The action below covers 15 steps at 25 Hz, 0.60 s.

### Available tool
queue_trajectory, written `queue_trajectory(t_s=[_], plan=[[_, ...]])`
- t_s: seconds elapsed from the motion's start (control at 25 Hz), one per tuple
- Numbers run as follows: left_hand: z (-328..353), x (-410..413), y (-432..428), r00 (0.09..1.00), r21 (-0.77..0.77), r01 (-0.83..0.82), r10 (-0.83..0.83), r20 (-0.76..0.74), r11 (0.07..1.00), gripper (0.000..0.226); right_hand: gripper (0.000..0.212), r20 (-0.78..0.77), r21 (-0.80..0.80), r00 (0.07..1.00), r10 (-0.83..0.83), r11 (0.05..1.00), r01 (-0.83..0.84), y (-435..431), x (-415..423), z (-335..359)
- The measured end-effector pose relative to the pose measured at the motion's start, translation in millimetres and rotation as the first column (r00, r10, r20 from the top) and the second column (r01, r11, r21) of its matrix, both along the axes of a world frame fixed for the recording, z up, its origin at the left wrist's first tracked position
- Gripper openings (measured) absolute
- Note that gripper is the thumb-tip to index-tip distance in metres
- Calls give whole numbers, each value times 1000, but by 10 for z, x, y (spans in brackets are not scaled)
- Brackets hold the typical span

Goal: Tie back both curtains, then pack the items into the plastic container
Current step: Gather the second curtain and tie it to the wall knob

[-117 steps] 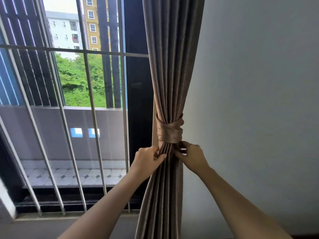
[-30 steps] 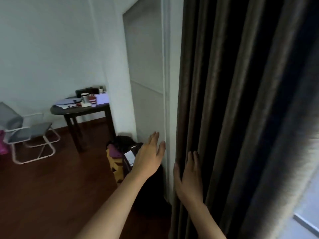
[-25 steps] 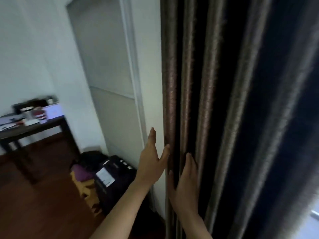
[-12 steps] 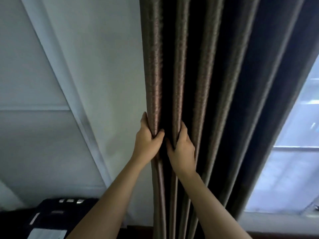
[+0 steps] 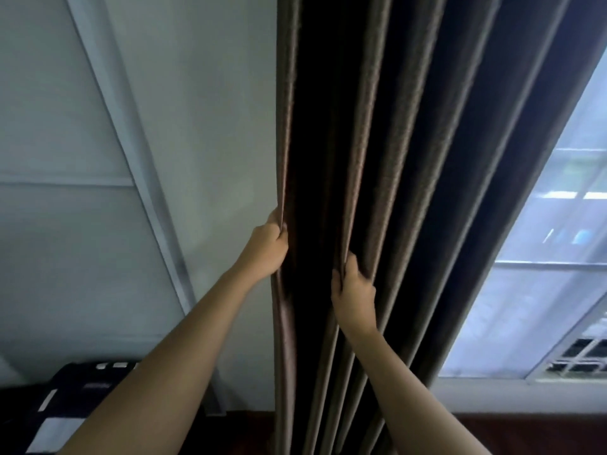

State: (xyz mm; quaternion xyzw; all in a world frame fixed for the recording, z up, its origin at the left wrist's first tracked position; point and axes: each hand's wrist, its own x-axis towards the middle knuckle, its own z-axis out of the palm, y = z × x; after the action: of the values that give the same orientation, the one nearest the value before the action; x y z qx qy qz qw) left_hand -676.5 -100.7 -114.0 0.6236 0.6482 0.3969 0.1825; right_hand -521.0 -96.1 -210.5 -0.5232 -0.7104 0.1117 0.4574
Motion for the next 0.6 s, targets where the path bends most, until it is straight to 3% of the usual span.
queue_trajectory(t_s=[0.16, 0.28, 0.6], plan=[[-62, 102, -5, 986, -110, 158, -162, -26, 981, 40, 46, 167, -157, 976, 138, 981, -112, -60, 15, -441], [3, 274, -16, 969, -179, 247, -248, 16, 952, 40, 56, 198, -231, 963, 182, 963, -135, -91, 30, -463], [24, 560, -1, 957, -285, 275, -233, 173, 918, 15, 61, 173, -340, 951, 255, 922, -186, -168, 121, -475]])
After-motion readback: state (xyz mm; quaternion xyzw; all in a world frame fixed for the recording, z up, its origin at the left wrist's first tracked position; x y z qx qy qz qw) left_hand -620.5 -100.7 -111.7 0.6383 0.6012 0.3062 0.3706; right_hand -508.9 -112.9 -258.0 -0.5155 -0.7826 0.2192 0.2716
